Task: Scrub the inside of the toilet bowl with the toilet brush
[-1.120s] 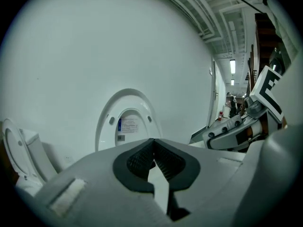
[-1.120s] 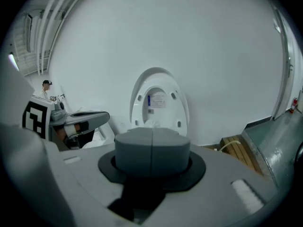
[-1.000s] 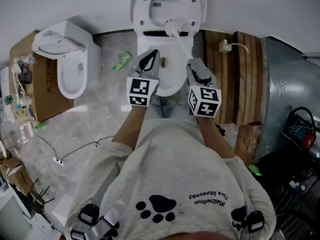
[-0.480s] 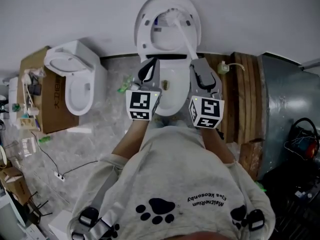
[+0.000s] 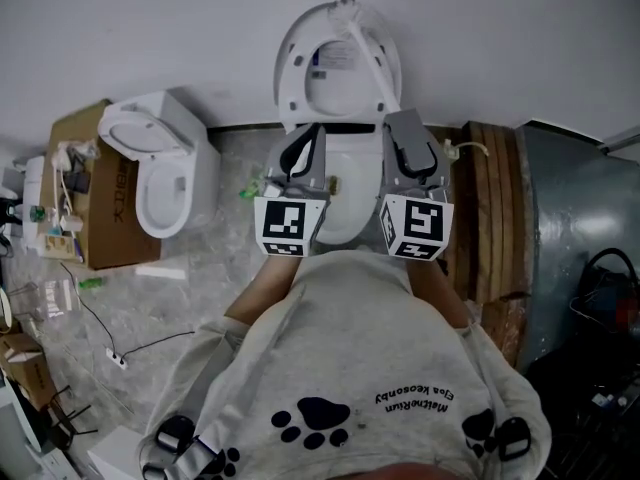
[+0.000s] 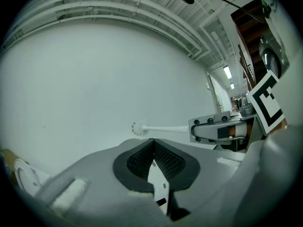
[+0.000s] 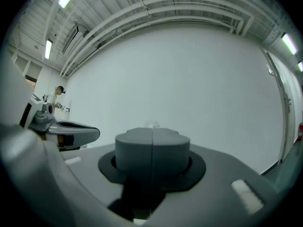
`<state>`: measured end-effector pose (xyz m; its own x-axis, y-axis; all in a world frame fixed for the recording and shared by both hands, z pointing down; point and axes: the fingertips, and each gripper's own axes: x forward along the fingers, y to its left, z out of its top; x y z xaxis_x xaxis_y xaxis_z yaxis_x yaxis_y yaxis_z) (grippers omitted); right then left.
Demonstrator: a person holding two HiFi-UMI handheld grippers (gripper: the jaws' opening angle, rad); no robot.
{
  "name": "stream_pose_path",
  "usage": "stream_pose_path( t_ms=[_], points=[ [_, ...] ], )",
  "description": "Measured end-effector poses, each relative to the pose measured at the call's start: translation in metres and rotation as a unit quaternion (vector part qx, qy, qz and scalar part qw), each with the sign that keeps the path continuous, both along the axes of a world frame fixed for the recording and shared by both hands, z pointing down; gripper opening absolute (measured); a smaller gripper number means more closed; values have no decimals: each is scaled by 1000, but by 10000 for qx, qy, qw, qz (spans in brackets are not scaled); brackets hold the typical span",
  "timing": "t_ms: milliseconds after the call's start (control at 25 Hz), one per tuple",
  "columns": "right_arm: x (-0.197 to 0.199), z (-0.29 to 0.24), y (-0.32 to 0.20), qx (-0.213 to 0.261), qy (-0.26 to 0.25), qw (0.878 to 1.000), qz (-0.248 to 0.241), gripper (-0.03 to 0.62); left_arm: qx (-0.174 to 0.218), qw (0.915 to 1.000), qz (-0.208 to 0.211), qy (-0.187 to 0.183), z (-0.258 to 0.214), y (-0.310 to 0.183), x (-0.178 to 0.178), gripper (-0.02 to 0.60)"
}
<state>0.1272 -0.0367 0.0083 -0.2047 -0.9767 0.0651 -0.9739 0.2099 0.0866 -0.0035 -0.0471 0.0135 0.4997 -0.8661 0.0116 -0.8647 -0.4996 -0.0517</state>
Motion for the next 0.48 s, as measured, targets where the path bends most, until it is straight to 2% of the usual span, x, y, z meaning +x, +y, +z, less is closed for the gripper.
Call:
stream_pose_path(
  t_ms=[480],
  points=[
    [5,11,4,-165,-78,9995,-264,150,21,10000,-57,-42,6,6,9,-2]
  ],
)
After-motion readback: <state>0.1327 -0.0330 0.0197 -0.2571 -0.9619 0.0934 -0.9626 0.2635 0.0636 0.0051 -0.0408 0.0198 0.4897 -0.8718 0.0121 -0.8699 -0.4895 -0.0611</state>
